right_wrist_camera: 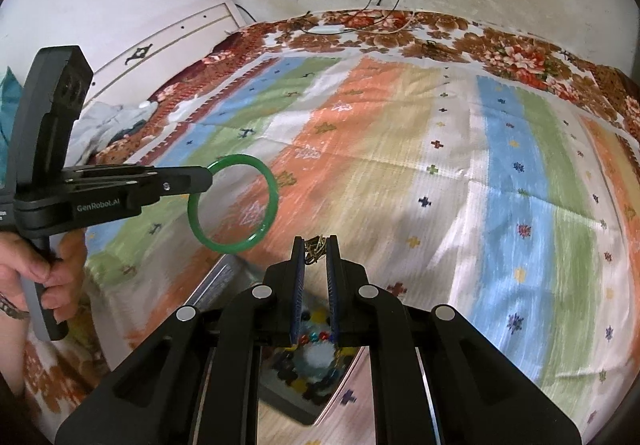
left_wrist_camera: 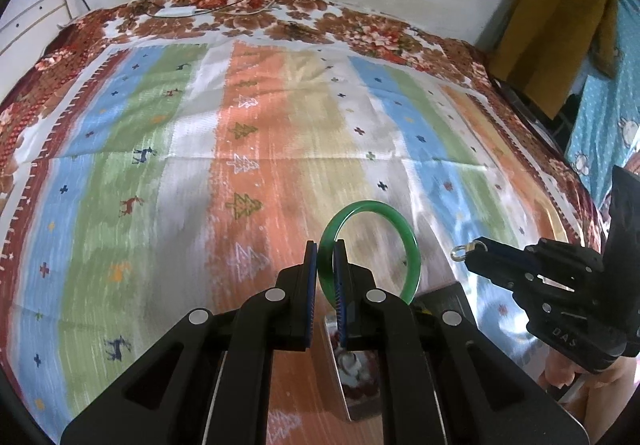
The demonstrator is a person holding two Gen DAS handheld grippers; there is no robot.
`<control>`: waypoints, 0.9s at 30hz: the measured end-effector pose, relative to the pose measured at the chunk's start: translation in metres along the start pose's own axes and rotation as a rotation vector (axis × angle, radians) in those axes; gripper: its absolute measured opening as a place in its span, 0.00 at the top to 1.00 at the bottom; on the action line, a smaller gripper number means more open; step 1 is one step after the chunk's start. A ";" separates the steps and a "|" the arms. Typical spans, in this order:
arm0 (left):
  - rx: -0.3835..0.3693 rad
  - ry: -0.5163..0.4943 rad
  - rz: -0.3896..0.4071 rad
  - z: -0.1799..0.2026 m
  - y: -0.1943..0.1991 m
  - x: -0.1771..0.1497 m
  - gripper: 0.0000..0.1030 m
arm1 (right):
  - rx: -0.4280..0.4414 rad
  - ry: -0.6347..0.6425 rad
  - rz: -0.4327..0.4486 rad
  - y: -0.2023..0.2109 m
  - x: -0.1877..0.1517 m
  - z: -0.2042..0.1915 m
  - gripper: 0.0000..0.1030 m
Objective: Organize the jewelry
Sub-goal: 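Carry the bangle in the left tool and the charm in the right tool to the tin, then open the left tool over the tin while the right tool releases the charm into it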
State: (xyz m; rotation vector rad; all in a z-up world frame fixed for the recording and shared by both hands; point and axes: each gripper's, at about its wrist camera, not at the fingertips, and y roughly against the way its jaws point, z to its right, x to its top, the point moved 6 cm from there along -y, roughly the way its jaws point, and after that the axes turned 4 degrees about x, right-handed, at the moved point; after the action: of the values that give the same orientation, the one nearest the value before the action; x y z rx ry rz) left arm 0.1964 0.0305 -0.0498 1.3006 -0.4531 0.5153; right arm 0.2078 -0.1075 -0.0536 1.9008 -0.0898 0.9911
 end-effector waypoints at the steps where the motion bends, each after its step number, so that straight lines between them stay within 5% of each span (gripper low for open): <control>1: 0.000 -0.004 0.001 0.002 0.002 -0.003 0.93 | 0.002 0.001 0.000 0.002 -0.002 -0.002 0.89; 23: -0.010 -0.054 -0.058 0.022 0.005 -0.048 0.92 | 0.068 0.023 -0.083 0.006 -0.041 -0.028 0.89; 26: -0.042 -0.044 -0.110 0.024 -0.002 -0.053 0.89 | 0.057 0.028 -0.099 0.005 -0.045 -0.030 0.73; 27: -0.040 -0.048 -0.119 0.025 -0.003 -0.055 0.82 | 0.056 0.023 -0.095 0.006 -0.045 -0.030 0.60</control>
State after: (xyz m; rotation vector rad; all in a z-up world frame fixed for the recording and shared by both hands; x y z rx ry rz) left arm 0.1533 -0.0001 -0.0790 1.2954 -0.4210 0.3745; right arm 0.1572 -0.1028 -0.0726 1.9258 0.0415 0.9592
